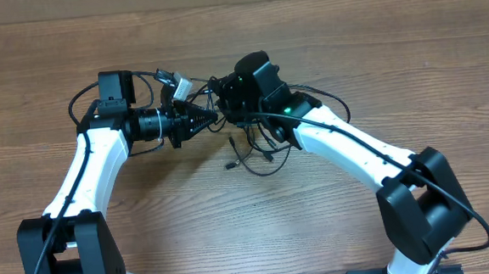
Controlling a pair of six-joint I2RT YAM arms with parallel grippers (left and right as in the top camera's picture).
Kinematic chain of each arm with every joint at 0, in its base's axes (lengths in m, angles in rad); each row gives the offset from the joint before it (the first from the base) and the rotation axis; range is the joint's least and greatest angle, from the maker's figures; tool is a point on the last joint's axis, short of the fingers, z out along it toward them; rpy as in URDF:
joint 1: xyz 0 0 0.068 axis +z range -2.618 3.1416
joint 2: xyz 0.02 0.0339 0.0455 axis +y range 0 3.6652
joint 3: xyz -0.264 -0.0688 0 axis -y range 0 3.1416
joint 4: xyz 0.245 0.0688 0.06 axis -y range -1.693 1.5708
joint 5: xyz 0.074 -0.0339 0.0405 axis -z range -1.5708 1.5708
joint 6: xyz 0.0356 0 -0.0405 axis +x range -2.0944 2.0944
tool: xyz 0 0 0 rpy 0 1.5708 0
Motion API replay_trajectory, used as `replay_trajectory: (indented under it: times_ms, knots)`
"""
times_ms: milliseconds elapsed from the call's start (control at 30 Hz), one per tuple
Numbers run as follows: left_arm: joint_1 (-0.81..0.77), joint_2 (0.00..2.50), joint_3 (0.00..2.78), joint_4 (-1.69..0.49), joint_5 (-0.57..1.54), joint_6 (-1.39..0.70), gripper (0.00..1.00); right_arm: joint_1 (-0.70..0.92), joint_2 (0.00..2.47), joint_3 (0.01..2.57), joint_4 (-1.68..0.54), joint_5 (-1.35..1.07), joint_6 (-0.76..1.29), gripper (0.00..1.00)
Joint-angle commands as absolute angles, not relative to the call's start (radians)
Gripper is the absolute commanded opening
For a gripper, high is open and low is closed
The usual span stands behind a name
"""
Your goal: Untangle cables
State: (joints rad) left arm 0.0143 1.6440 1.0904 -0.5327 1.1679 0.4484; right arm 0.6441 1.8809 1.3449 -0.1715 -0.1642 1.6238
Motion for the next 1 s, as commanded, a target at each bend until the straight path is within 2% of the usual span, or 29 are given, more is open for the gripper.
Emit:
replay_trajectory:
  times_ms: [0,67,100,133,300,533,700,767,833,900,967]
  knots:
    - [0.012,1.648,1.083,-0.538,1.2,0.464,0.04,0.654,1.94,1.348,-0.186,-0.121,1.576,0.34]
    - [0.013,1.648,1.083,-0.538,1.162,0.464,0.04,0.653,1.942,1.348,-0.241,-0.12,1.504,0.24]
    - [0.013,1.648,1.083,-0.538,1.147,0.464,0.04,0.648,1.942,1.348,-0.268,-0.119,1.456,0.16]
    - [0.013,1.648,1.083,-0.537,1.137,0.464,0.04,0.643,1.942,1.348,-0.285,-0.125,1.402,0.04]
    - [0.012,1.648,1.083,-0.53,1.059,0.457,0.04,0.609,1.942,1.348,-0.342,-0.241,1.2,0.04]
    - [0.012,1.648,1.083,-0.47,0.83,0.24,0.04,0.52,1.942,1.348,-0.516,-0.294,1.123,0.04]
    - [0.005,1.648,1.083,-0.471,0.83,0.241,0.04,0.479,1.937,1.35,-0.539,-0.424,0.728,0.04]
    - [-0.001,1.648,1.083,-0.471,0.829,0.248,0.04,0.453,1.922,1.35,-0.565,-0.46,0.665,0.04]
    - [-0.004,1.648,1.083,-0.471,0.828,0.251,0.04,0.427,1.904,1.35,-0.579,-0.492,0.645,0.08]
    - [-0.007,1.648,1.083,-0.471,0.828,0.255,0.04,0.398,1.886,1.35,-0.57,-0.582,0.581,0.26]
    - [-0.007,1.648,1.083,-0.47,0.826,0.255,0.04,0.384,1.884,1.35,-0.555,-0.675,0.491,0.37]
